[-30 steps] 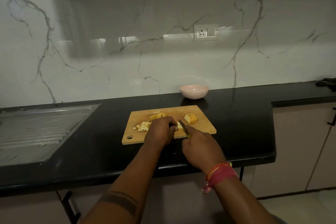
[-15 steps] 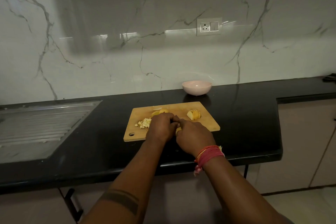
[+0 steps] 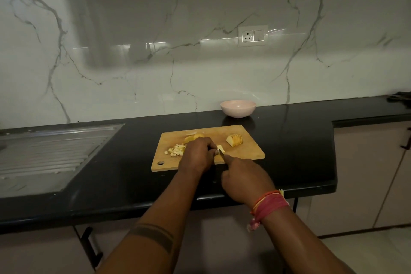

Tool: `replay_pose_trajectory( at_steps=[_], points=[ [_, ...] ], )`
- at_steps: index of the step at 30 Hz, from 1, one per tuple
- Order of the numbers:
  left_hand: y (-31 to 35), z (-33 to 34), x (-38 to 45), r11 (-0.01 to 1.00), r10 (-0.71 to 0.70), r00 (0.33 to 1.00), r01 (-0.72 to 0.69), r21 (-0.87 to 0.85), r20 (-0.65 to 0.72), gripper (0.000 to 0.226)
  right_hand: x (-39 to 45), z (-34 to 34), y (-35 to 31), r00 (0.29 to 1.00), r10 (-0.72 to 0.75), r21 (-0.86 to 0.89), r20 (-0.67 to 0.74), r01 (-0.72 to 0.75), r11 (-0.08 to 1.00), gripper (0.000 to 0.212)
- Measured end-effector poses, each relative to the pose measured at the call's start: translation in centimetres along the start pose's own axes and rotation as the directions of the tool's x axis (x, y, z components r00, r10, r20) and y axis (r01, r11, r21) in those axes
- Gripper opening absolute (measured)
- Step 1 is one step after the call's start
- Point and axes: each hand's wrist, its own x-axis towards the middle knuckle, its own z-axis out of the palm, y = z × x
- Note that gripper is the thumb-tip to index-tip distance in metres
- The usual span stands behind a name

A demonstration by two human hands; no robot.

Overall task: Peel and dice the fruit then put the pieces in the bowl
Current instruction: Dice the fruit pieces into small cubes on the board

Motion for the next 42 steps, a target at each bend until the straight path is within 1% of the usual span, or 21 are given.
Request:
replay_pose_trajectory(
  at_steps=[4,8,9,12,13,15,18,22,25,28,31,34,36,39,42],
  points=[
    [-0.1,0.1,-0.2,0.999,0.02,1.0,-0.019,0.025,-0.011,0.007,-0.4,-0.3,0.4,1.0,0.016,0.097,-0.003,-0.016,0.995,0.055],
    [-0.4,0.5,-0.1,0.995,0.083,0.996,-0.082,0.06,-0.026,0.023,-0.6,-0.8,1.1,0.994,0.059,0.265,-0.089,-0.033,0.964,0.058],
    [-0.3,0.7,-0.1,0.991,0.106,0.994,-0.104,0.08,-0.02,0.028,-0.5,-0.9,1.3,0.993,0.064,0.283,-0.1,-0.033,0.958,0.058],
    [-0.3,1.3,0.1,0.963,0.143,0.989,-0.148,0.227,0.038,0.056,0.3,-0.9,1.4,0.989,0.075,0.291,-0.13,-0.035,0.956,0.057],
    [-0.3,1.4,0.3,0.952,0.144,0.989,-0.15,0.265,0.041,0.06,0.7,-0.9,1.3,0.987,0.083,0.29,-0.136,-0.041,0.956,0.056],
    [-0.4,1.5,0.5,0.948,0.15,0.988,-0.151,0.28,0.025,0.053,1.1,-0.8,1.2,0.985,0.105,0.275,-0.138,-0.064,0.959,0.054],
    [-0.6,1.5,0.8,0.965,0.155,0.988,-0.156,0.21,0.025,0.04,1.6,-0.5,1.3,0.987,0.114,0.225,-0.114,-0.086,0.971,0.053],
    [-1.1,1.3,0.8,0.981,0.164,0.986,-0.166,0.102,0.027,0.043,2.6,-0.4,0.9,0.993,0.116,0.133,-0.038,-0.11,0.985,0.053],
    [-1.2,1.1,0.7,0.98,0.174,0.984,-0.175,0.095,0.024,0.052,2.8,-0.1,0.7,0.99,0.136,0.108,-0.044,-0.131,0.986,0.057],
    [-1.5,1.1,0.7,0.981,0.168,0.986,-0.167,0.094,0.003,0.047,2.5,0.2,0.9,0.982,0.178,0.13,-0.058,-0.17,0.977,0.059],
    [-1.4,1.1,0.6,0.981,0.181,0.983,-0.181,0.075,0.0,0.038,2.8,0.1,0.8,0.986,0.164,0.094,-0.032,-0.16,0.983,0.059],
    [-1.1,1.1,0.6,0.976,0.198,0.98,-0.199,0.09,0.017,0.039,2.9,0.0,0.7,0.994,0.112,0.069,-0.015,-0.111,0.991,0.05],
    [-1.1,1.1,0.8,0.976,0.198,0.98,-0.197,0.092,-0.001,0.035,2.5,-0.1,0.9,0.997,0.076,0.079,-0.003,-0.076,0.994,0.042],
    [-1.1,1.1,1.0,0.981,0.178,0.984,-0.177,0.079,-0.007,0.033,2.4,-0.1,1.2,0.996,0.088,0.113,-0.006,-0.087,0.99,0.047],
    [-1.1,1.0,1.1,0.98,0.187,0.982,-0.188,0.064,0.015,0.036,2.6,-0.3,1.2,0.994,0.111,0.104,0.001,-0.11,0.988,0.05]
  ],
)
